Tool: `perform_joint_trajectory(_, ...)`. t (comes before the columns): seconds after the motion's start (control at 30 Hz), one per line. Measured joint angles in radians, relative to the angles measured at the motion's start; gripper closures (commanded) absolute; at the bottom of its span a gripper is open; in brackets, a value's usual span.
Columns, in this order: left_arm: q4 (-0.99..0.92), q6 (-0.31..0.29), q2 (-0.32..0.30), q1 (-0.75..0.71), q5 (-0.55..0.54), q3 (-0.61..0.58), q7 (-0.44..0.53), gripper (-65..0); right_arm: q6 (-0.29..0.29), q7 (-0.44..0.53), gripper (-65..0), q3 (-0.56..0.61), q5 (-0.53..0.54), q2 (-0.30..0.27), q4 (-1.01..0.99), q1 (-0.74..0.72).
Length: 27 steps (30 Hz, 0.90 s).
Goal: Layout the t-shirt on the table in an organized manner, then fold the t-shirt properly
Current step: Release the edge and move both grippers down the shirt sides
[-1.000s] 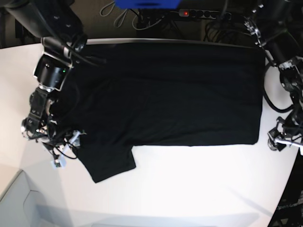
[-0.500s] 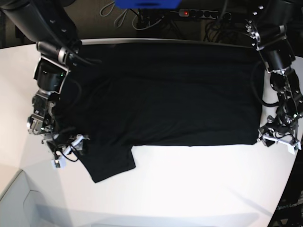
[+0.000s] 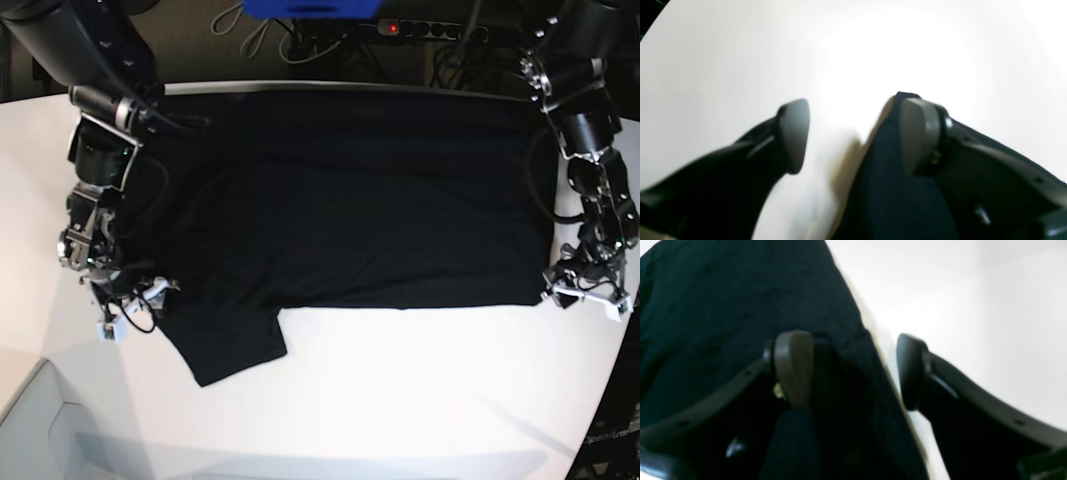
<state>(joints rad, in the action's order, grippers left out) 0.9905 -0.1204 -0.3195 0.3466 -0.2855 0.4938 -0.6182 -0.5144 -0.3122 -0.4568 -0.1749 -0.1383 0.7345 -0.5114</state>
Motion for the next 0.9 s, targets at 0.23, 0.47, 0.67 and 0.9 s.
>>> perform_joint_trajectory(0.23,-0.059,-0.003,0.000,0.035,-0.004,-0.113,0.066,-41.5,0.001,0.002,-13.2,0.000,0.001,-0.002,0.000,0.008)
perform_joint_trajectory(0.47,-0.258,0.000,-0.003,0.089,0.002,-0.116,0.151,-41.5,0.000,0.018,0.0,0.000,0.012,-0.004,0.001,0.026)
perform_joint_trajectory(0.67,-0.318,-0.001,-0.008,0.129,-0.003,-0.230,0.205,-41.5,0.000,0.021,0.0,0.002,0.019,-0.005,0.001,0.028)
perform_joint_trajectory(0.9,-0.323,0.000,0.001,0.128,0.001,-0.326,0.246,-41.5,0.000,0.022,0.0,0.004,0.019,-0.005,0.001,0.028)
